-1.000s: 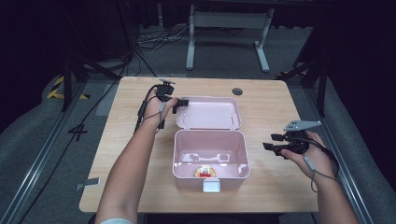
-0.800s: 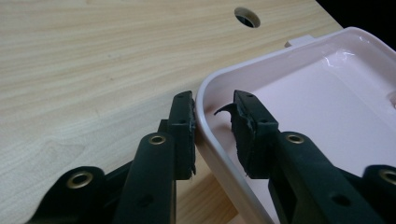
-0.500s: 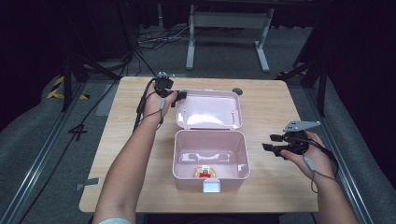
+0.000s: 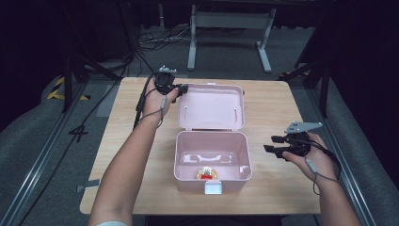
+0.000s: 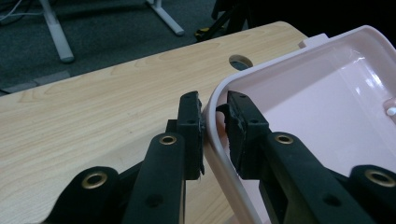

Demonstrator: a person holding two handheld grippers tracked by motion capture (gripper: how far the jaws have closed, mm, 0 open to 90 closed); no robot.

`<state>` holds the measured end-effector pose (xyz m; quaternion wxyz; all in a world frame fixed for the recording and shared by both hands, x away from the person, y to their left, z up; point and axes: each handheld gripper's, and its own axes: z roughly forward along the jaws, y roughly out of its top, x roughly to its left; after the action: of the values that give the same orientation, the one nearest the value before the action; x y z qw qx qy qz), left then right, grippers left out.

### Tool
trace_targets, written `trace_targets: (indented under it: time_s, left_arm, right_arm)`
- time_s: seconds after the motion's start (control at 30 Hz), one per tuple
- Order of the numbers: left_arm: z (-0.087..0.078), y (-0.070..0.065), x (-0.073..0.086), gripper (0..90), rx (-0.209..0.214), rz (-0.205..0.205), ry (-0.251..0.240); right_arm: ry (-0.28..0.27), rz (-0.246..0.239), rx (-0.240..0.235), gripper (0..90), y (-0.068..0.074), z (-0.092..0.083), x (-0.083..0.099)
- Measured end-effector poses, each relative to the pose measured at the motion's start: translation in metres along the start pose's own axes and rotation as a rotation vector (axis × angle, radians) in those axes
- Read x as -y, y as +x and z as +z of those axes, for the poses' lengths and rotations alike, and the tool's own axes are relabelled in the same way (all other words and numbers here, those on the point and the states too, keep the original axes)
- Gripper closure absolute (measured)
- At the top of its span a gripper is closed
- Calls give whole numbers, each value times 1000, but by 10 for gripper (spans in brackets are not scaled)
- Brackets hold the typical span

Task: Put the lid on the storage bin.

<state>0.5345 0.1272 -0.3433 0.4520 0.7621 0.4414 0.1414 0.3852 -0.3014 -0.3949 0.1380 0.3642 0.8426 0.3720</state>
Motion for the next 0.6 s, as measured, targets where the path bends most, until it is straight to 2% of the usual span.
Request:
trace_targets:
  time_s: [0.2, 0.43, 0.6]
  left_arm:
    - [-7, -4, -4, 761, -4, 25, -20]
    - [-16, -9, -8, 759, 3, 32, -45]
    - [-23, -13, -10, 758, -2, 67, -67]
  right_arm:
    - [-1, -3, -1, 481, 1, 0, -1]
    - [-3, -4, -3, 491, 2, 0, -1]
    - [-9, -1, -3, 494, 3, -1, -2]
